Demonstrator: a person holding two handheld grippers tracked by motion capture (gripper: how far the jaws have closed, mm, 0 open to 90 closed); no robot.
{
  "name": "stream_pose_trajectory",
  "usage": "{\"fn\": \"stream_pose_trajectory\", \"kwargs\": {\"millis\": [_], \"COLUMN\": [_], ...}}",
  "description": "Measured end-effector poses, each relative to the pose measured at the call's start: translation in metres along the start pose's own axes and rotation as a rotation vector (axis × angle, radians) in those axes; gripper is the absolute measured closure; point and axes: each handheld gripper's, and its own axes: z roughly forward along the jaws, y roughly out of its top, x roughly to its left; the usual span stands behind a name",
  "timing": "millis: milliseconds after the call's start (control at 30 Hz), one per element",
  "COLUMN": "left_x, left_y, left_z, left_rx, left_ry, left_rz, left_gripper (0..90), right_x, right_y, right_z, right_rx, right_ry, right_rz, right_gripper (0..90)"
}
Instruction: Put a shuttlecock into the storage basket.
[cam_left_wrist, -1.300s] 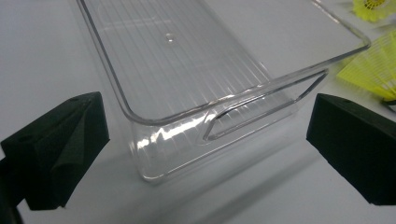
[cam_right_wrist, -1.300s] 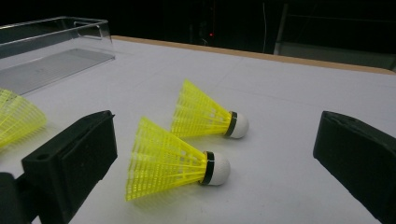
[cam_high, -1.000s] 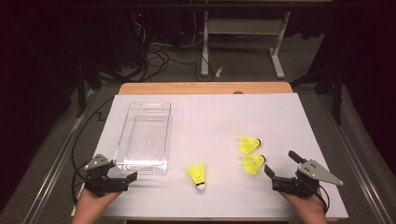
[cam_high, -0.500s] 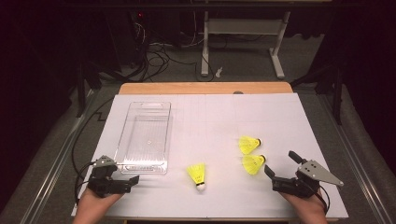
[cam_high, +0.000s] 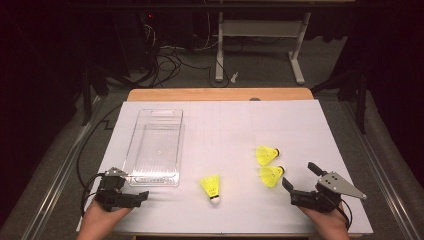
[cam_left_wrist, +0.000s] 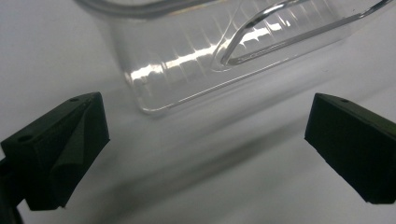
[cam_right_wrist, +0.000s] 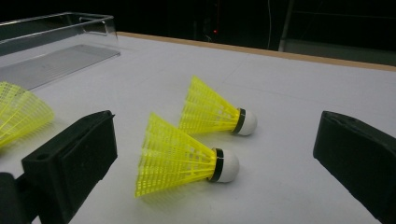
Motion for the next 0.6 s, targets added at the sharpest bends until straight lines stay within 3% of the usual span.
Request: {"fn": "stream_pose_trajectory", "kwargs": {"millis": [133,233,400,600], "left_x": [-0.0004,-0.0022,-0.0073,-0.0039], "left_y": [0.0019,0.0015,0.0002,0.0015], "left_z": [-0.0036,-0.0009,-0.0002,-0.0012], "left_rx": [0.022,0.067,0.086,0.124], "left_ry": [-0.031,-0.038,-0.013,-0.059], "left_rz": [-0.003,0.012,0.043,0.005], "left_gripper": [0.9,0.9,0.9,0.9], "right_x": [0.0014,0.0010,0.0003,0.0002], "right_y": [-0.0008,-0.0009,-0.0001,-0.0002], "right_z": [0.0016,0.0012,-0.0011,-0.0004], "right_rx": [0.005,0.005,-0.001,0.006], "right_ry": [0.010,0.012,0.006,0.011], "right_rz": [-0.005,-0.007,0.000,0.007], "right_gripper": [0.4,0.4,0.4,0.5]}}
